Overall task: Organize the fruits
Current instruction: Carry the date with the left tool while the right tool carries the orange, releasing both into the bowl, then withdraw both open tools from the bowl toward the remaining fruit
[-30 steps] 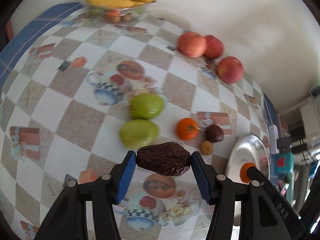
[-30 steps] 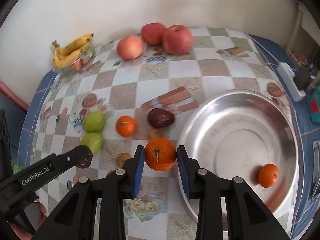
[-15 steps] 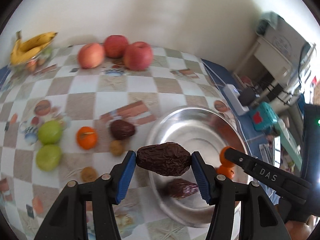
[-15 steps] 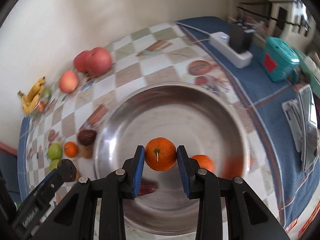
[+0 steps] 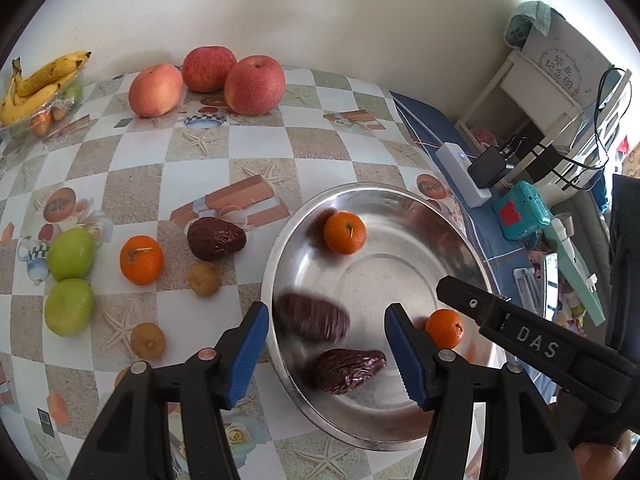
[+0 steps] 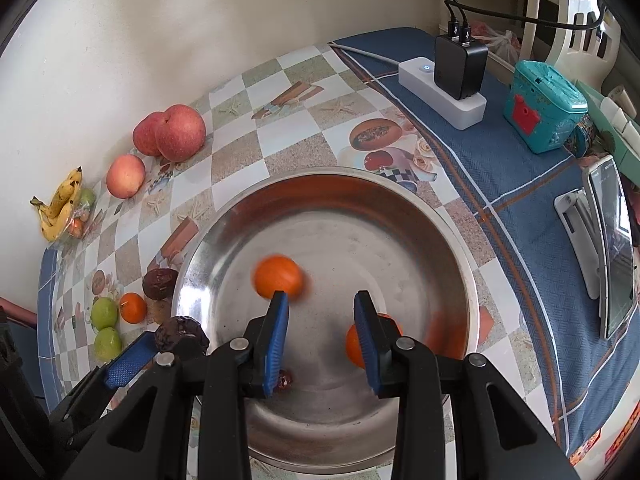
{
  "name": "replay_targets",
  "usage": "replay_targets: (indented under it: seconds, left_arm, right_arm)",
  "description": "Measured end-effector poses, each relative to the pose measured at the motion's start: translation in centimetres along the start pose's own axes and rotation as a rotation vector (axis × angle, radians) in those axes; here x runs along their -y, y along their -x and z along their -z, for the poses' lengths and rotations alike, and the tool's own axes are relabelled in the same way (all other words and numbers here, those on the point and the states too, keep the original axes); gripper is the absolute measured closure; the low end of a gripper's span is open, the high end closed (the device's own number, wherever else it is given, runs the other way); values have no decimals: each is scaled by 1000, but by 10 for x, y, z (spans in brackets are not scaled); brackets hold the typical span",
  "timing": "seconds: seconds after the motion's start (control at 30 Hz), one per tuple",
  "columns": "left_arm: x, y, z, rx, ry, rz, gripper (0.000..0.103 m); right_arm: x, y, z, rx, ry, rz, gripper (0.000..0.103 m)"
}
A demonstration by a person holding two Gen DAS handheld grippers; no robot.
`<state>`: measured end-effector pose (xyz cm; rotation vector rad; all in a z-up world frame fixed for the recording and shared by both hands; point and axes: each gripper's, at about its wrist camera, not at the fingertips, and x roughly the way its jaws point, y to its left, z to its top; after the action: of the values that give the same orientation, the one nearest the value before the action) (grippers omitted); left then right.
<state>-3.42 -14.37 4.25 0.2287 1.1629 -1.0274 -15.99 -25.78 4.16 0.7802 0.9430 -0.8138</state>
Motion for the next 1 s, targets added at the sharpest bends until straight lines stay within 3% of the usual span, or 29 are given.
replay_targets:
  seconds: [0.27,0.67,0.73,1.0]
  left_arm:
    - [-20,6,-3,-10,64,-45,39]
    - [-89,23,-3,-43,283,-243,39]
    - [-101,29,-2,-34,319,-252,39]
    - [-139,57,4,4,416,-287,39]
  right_arm:
    - [-3,-4,1,-18,11,20,68]
    - [-13,-14,4,-42,46,42,65]
    - [-18,-16,6,-48,64,45,59]
    - [-46,-20,13,-56,147,35,59]
